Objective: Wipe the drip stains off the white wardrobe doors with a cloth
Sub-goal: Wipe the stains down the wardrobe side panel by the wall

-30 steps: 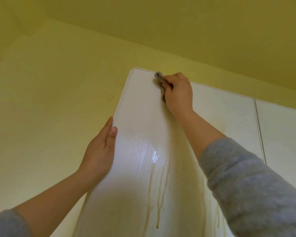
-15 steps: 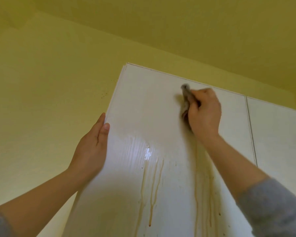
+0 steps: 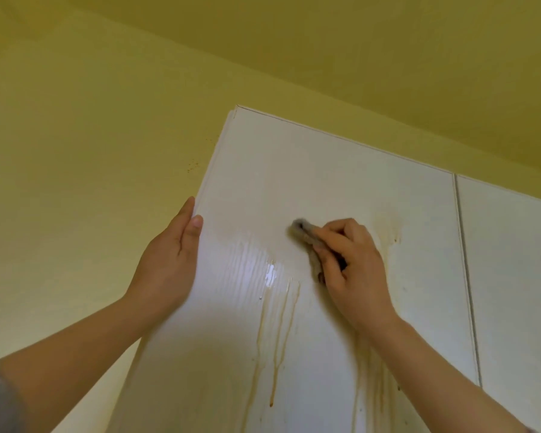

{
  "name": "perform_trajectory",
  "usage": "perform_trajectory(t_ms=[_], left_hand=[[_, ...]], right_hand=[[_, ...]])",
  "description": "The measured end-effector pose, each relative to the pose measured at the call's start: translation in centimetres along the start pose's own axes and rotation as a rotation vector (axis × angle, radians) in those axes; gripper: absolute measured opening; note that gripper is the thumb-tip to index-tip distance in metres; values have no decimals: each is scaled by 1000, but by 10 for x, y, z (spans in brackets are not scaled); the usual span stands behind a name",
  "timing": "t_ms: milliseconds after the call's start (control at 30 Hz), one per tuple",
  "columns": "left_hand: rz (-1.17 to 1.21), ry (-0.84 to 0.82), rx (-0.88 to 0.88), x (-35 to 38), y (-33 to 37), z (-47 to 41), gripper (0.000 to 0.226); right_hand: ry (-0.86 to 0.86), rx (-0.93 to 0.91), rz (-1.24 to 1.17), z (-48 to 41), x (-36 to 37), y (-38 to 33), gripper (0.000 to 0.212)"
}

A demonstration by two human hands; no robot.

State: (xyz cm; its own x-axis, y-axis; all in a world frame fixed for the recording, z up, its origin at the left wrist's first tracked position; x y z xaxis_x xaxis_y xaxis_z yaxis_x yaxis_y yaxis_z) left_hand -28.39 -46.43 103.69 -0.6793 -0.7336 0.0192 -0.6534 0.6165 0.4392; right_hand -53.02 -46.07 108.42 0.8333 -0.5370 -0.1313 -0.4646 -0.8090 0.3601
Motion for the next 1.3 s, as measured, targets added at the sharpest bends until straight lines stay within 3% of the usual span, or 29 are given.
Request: perform_trajectory(t_ms=[100,267,367,533,667,800,900,1033,1167,1300], left_hand=[[-3,7,2,-1,0,3,54],[1,6,3,0,2,4,54],[-4,7,2,0,0,4,53],[-9,13,8,0,-1,2,53],[-17,25,7,0,-1,1,53],[-22,21,-5,1,1,2,53],[-30,19,-4,0,1,3,53],[-34,27,-5,1,1,4,53],[-47,33,4,2,1,4,53],[-64,42,11,1,-1,1,52]], right_hand=[[53,20,-9,8,-9,-5,31],[418,243,145,-72,-58,41,26],[340,262,233,-115,-79,77,30],[167,286,158,-119,-78,84,24],[59,187,59,-56,-56,56,27],[25,127,9,22,-42,20,44],[77,166,-3,17,-48,18,36],[350,283,124,-55,-78,51,21],[290,300,256,-117,-98,92,29],[202,276,217,-120,-97,102,28]])
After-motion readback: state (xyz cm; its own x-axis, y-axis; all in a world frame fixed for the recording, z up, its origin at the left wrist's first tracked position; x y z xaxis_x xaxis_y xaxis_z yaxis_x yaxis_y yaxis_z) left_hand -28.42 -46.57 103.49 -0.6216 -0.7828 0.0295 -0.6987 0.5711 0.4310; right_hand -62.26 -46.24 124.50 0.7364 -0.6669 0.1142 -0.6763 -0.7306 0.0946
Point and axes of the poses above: each hand's wrist, its own z-axis away from the middle knuckle, its own x-axis out of the palm, y = z × x, the point moved 3 cm from there along -z, towards the middle knuckle, and after that the axes turned 14 degrees about -z, right-handed, at the moved point
